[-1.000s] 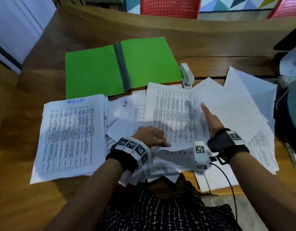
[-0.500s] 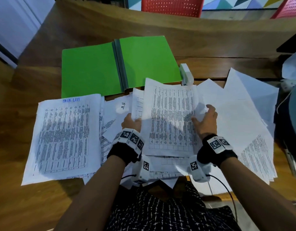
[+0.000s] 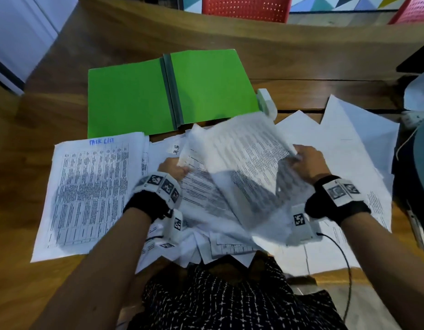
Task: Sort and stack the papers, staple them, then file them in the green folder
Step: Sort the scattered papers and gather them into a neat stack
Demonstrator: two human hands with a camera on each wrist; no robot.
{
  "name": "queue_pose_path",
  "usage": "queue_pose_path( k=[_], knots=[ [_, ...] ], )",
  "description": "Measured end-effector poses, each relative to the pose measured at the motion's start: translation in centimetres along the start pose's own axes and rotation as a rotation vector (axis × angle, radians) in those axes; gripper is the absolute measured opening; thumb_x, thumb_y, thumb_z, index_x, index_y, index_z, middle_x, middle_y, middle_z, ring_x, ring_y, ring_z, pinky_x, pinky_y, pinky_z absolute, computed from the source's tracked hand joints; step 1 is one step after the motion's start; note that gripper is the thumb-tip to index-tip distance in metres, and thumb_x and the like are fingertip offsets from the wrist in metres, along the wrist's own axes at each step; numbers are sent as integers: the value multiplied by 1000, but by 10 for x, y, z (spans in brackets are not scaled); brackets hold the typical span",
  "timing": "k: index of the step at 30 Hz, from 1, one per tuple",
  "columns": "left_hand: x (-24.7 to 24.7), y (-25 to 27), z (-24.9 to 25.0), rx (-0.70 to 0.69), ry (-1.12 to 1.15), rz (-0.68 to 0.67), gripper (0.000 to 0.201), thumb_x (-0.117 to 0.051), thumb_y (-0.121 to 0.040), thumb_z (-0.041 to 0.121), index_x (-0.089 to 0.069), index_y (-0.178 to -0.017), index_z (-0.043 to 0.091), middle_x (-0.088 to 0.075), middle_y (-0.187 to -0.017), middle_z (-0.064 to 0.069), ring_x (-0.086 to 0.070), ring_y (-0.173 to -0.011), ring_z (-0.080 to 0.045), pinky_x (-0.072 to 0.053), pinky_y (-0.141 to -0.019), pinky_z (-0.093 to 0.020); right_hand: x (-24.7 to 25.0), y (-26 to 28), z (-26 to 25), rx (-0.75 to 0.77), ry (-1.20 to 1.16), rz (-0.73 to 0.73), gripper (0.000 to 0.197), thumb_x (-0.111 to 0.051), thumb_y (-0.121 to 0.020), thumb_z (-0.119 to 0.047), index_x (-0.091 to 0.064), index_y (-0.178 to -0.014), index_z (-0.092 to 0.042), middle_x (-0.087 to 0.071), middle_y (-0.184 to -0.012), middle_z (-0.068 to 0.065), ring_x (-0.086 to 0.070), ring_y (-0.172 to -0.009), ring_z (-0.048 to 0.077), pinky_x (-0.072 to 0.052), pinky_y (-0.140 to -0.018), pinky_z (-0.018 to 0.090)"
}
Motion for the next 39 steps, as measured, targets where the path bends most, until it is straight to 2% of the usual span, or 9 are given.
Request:
queue_pose_path(
  k=[4, 9, 14, 20, 24, 26, 31, 35, 39],
  knots=[
    [6, -1, 21, -169, -262, -156, 42, -52, -93, 31, -57, -122, 2, -56, -131, -18, -54, -119, -32, -43, -95, -35, -4, 4, -7, 243, -75, -129, 28, -69, -79, -5, -67, -106, 3, -60, -122, 19, -58, -111, 30, -40, -95, 30],
    [-11, 6, 41, -306, -82, -79, 28, -53, -89, 29, -68, -93, 6, -66, -102, -17, -60, -96, -28, -36, -76, -24, -33, 7, -12, 119, -192, -170, 23, -69, -79, -7, -46, -74, -11, -49, -71, 3, -45, -79, 19, -31, -57, 27],
    [-5, -1, -1, 185, -3, 305, 49, -58, -86, 34, -52, -123, 3, -44, -136, -22, -39, -129, -36, -36, -105, -41, -33, 10, 19, -209, -264, 4, 38, -61, -84, -7, -52, -121, -2, -59, -120, 22, -56, -111, 33, -44, -88, 33],
    [-16, 12, -3, 279, -114, 187, 65, -65, -81, 36, -41, -132, 2, -29, -142, -20, -30, -134, -38, -34, -105, -44, -47, 18, 27, -495, -225, 135, 46, -54, -86, -12, -40, -129, -4, -40, -136, 25, -39, -124, 41, -35, -101, 44],
    [-26, 5, 0, 109, 4, 130, 16, -65, -82, 20, -57, -80, 6, -61, -94, -14, -59, -93, -30, -43, -66, -29, -56, 16, 16, -419, -343, 10, 54, -70, -79, -19, -45, -122, -1, -55, -124, 24, -53, -117, 39, -44, -93, 41],
    [-31, 5, 0, 67, 39, 182, 30, -62, -82, 11, -40, -62, 8, -41, -59, -4, -47, -66, -22, -23, -48, -23, -56, 12, 17, -352, -313, -45, 37, -71, -78, -20, -57, -106, -1, -63, -111, 20, -58, -111, 38, -47, -89, 38],
    [-35, 12, 0, 53, 90, 273, 46, -55, -85, 3, -21, -54, 14, -23, -54, -2, -29, -53, -22, -16, -49, -27, -45, 14, 33, -320, -289, 53, 28, -58, -86, -14, -62, -107, 4, -65, -108, 26, -59, -103, 39, -48, -87, 38],
    [-6, 23, 9, 90, 240, 409, 11, -48, -90, 5, -58, -94, 9, -62, -95, -19, -53, -101, -35, -40, -81, -36, -38, 20, 53, -390, -301, 195, 29, -56, -88, -12, -60, -109, 7, -64, -109, 29, -58, -104, 42, -47, -87, 41],
    [55, 45, 48, -20, 324, 697, 40, -45, -96, 12, -46, -131, -5, -50, -137, -22, -45, -128, -34, -35, -101, -32, -33, 22, 59, -372, -293, 214, 26, -51, -90, -6, -58, -112, 5, -63, -115, 28, -55, -109, 43, -45, -90, 41]
  ],
)
Point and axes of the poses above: each hand's wrist, its own y-axis away from the middle knuckle, its own x-axis out of the back of the hand, z = x × y, the point moved 1 cm from there along -y, towards the middle knuckle
